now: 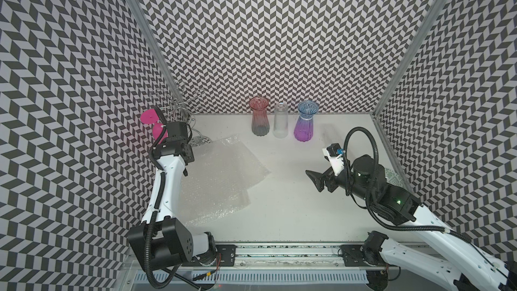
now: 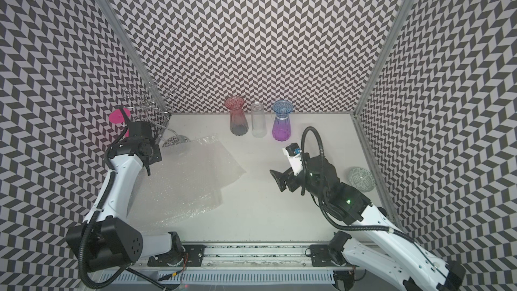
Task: Unwrap the vase from the bubble wrap
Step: Place the bubble wrap at the center of the board.
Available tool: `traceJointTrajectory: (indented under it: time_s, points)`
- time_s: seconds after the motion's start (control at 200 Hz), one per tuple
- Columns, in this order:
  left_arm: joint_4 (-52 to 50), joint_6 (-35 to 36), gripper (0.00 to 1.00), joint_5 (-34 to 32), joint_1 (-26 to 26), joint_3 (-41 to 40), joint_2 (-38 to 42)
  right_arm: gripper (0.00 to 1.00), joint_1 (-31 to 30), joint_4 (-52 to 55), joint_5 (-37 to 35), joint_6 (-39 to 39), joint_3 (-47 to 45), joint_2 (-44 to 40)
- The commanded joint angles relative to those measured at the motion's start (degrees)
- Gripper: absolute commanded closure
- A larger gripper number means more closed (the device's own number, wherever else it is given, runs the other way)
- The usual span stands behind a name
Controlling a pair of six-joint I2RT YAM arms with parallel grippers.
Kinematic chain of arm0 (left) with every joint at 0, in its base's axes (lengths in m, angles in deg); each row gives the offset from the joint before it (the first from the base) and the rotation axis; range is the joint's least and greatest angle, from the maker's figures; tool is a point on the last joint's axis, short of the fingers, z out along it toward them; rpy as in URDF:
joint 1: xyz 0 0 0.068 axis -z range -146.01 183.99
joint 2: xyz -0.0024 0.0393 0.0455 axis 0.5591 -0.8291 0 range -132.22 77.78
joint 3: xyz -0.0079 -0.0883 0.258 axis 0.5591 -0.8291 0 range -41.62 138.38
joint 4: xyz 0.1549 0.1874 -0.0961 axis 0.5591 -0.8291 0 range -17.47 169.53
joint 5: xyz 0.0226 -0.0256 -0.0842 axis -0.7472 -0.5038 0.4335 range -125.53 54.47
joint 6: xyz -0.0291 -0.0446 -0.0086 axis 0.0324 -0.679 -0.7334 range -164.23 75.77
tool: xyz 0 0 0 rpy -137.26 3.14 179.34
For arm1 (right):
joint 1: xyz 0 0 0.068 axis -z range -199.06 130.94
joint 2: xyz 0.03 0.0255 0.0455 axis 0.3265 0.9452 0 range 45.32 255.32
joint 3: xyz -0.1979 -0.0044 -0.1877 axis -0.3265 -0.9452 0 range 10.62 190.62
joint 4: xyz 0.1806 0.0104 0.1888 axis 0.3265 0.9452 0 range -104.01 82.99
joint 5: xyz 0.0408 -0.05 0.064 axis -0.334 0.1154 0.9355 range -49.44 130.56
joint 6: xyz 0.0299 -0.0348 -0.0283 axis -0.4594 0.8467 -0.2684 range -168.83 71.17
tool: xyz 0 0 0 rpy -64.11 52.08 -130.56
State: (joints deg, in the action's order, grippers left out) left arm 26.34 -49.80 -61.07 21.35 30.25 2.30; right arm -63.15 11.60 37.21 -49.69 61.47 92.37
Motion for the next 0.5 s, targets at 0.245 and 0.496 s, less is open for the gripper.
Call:
traceJointTrajectory:
  time_s: [0.245,0.496]
  points:
    - [7.3,1.2,1.00,-0.4,-2.9,-8.2,-0.1,0.01,-0.2,-0.8,-0.4,0.4,0.4,-1.5]
    - [7.3,0.9,1.00,0.1,-5.4,-6.9,-4.1,0.01,-0.3,-0.6,-0.9,0.8,-0.2,-2.3]
